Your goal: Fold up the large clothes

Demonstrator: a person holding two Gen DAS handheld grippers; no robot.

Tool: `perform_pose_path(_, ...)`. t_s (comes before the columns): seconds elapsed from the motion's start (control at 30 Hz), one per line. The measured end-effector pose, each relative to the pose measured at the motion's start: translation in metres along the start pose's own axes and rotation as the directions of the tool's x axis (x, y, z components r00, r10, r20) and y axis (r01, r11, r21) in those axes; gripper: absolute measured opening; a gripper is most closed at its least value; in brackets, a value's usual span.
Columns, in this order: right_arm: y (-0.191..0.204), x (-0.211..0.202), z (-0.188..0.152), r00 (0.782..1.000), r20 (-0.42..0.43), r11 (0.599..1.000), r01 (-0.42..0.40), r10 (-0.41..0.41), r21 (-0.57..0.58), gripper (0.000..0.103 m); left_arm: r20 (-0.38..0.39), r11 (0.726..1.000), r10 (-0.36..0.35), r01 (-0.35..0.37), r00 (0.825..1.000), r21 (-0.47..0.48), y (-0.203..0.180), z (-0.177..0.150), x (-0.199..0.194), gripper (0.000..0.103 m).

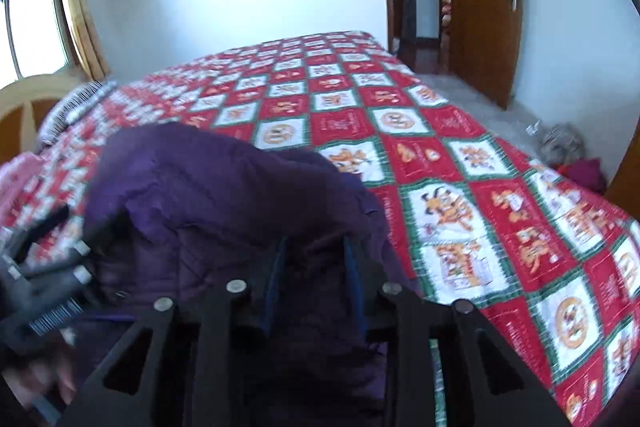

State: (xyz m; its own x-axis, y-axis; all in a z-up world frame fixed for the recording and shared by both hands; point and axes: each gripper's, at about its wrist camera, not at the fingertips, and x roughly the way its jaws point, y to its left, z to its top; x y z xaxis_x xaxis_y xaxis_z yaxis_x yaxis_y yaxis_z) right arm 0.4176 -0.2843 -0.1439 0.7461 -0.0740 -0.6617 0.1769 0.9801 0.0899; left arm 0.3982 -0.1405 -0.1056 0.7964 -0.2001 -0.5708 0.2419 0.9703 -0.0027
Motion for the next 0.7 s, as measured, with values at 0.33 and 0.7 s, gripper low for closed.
perform_pose_path(0.33, -0.042, 0.039, -0.010, 0.995, -0.063, 0.988, -0.071, 0.081, 0.136, 0.054, -0.105, 1.000, -0.008, 0.010, 0.994, 0.015, -0.028, 0.004, 0.037, 0.102)
perform_pose_path(0.7, -0.041, 0.047, -0.013, 0.997, -0.048, 0.990, -0.059, 0.065, 0.130, 0.054, -0.075, 0.999, -0.023, 0.021, 0.997, -0.029, -0.026, -0.003, 0.046, 0.103)
